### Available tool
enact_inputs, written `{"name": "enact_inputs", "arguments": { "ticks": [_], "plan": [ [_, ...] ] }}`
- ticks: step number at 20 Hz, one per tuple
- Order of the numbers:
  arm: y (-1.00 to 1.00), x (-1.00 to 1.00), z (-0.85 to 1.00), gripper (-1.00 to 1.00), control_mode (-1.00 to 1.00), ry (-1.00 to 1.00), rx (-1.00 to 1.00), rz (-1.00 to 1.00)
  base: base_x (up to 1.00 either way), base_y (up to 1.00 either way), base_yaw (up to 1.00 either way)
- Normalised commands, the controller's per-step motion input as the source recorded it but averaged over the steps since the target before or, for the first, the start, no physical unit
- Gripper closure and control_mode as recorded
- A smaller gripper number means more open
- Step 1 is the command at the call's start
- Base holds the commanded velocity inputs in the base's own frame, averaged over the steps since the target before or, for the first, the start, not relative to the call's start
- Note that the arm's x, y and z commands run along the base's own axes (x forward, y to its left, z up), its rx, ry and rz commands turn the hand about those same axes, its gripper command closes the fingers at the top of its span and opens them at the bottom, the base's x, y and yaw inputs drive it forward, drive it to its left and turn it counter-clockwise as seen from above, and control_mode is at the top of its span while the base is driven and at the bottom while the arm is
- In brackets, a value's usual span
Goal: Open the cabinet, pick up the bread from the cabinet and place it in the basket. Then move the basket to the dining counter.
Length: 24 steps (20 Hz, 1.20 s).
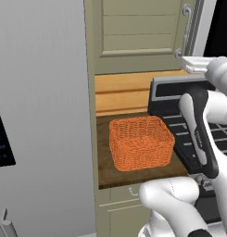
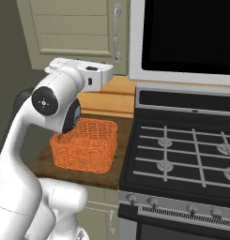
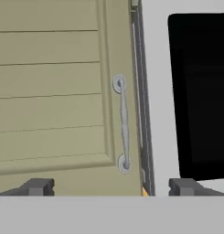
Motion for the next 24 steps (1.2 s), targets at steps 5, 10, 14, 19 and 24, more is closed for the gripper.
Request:
{"name": "enact_inputs", "arguments": {
  "ticks": [5,10,14,19,24],
  "plan": [
    [-0.08,0.61,0.05,-1.00,-1.00,-0.07,0.00,0.06,0.00,0.00,0.00],
    [-0.26,0.21,0.04,-1.00,-1.00,-0.20,0.00,0.15,0.00,0.00,0.00],
    [-0.30,0.08,0.00,-1.00,-1.00,-0.30,0.00,0.13,0.00,0.00,0.00],
    [-0.21,0.45,0.01,-1.00,-1.00,-0.05,0.00,0.10,0.00,0.00,0.00],
    [-0.18,0.73,0.00,-1.00,-1.00,0.00,0.00,0.14,0.00,0.00,0.00]
  ]
}}
